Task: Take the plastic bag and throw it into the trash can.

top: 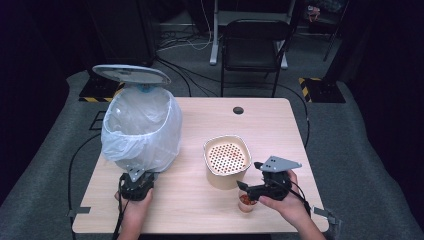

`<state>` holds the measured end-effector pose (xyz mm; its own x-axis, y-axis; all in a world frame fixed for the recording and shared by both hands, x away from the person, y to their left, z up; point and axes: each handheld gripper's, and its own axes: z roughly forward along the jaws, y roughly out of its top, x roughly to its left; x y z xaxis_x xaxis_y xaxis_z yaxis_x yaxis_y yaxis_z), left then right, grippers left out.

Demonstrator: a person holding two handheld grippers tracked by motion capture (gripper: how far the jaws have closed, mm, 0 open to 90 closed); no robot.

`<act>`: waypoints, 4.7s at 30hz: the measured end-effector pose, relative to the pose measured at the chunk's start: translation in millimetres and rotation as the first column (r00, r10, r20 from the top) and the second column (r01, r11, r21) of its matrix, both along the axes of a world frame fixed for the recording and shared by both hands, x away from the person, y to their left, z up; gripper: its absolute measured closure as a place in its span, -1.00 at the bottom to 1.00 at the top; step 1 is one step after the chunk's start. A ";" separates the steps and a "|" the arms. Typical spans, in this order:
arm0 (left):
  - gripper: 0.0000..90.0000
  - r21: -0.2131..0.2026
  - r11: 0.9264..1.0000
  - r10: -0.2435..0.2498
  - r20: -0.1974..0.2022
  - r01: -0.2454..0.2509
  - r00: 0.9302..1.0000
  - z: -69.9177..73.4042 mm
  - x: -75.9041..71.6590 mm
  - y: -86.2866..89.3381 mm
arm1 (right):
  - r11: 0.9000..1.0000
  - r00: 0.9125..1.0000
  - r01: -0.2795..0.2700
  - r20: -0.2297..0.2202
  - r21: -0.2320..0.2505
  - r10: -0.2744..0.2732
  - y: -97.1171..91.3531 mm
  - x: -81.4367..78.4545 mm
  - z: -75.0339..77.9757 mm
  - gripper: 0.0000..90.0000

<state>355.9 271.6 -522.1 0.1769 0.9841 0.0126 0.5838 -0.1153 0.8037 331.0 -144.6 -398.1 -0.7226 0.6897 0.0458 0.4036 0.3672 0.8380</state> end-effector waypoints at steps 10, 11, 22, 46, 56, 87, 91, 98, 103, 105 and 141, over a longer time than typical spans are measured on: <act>0.42 0.003 1.000 -0.001 0.000 0.001 1.000 -0.3 -0.5 0.0 | 0.999 0.999 -0.001 -0.051 -0.042 -0.001 -2.2 -13.0 -39.9 -0.71; 0.42 0.005 1.000 -0.004 -0.007 0.004 1.000 0.4 -0.7 0.4 | 0.999 0.998 0.000 -0.057 -0.045 -0.003 -1.7 -13.8 -42.4 -0.71; 0.42 0.001 1.000 0.003 0.012 -0.004 1.000 -1.2 -0.8 -0.3 | 0.998 0.997 -0.010 -0.082 -0.060 0.005 -0.6 -16.7 -65.4 -0.68; 0.42 -0.006 1.000 0.004 0.015 -0.004 1.000 -1.9 -1.8 -0.4 | 0.982 0.986 0.153 -0.053 -0.112 -0.159 -31.6 7.3 -73.2 -0.54; 0.42 0.002 1.000 0.004 0.017 -0.004 1.000 -1.6 -1.2 0.2 | 0.970 0.971 0.226 -0.062 -0.090 -0.232 -53.8 20.7 -73.4 -0.60; 0.42 0.000 1.000 0.002 0.015 -0.002 1.000 -1.6 -1.5 0.1 | 0.984 0.974 0.178 -0.141 -0.022 -0.179 -1.9 83.2 -20.8 0.47; 0.42 -0.004 1.000 0.003 0.015 -0.003 1.000 -1.8 -1.6 -0.1 | 0.982 0.969 0.184 -0.157 -0.051 -0.190 2.7 86.7 -21.3 0.48; 0.42 -0.002 1.000 0.003 0.017 -0.003 1.000 -1.8 -1.4 0.0 | 0.988 0.976 0.146 -0.157 -0.059 -0.154 5.9 78.9 -20.1 0.65; 0.42 -0.006 1.000 0.004 0.016 -0.003 1.000 -1.9 -1.7 -0.3 | 0.993 0.982 0.103 -0.152 -0.061 -0.111 8.3 62.4 -21.2 0.64; 0.42 -0.002 1.000 0.003 0.018 -0.003 1.000 -1.8 -1.5 0.1 | 0.994 0.985 0.090 -0.145 -0.066 -0.099 8.3 56.7 -21.2 0.63; 0.42 0.005 1.000 -0.003 0.009 0.003 1.000 -1.2 -1.4 0.9 | 0.974 0.974 0.219 -0.044 -0.058 -0.222 -59.7 17.7 -50.7 -0.68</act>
<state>354.5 272.4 -523.3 0.1800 0.9835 0.0194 0.5757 -0.1213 0.8086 348.7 -204.3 -448.8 -0.5499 0.8344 0.0376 0.5208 0.3074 0.7964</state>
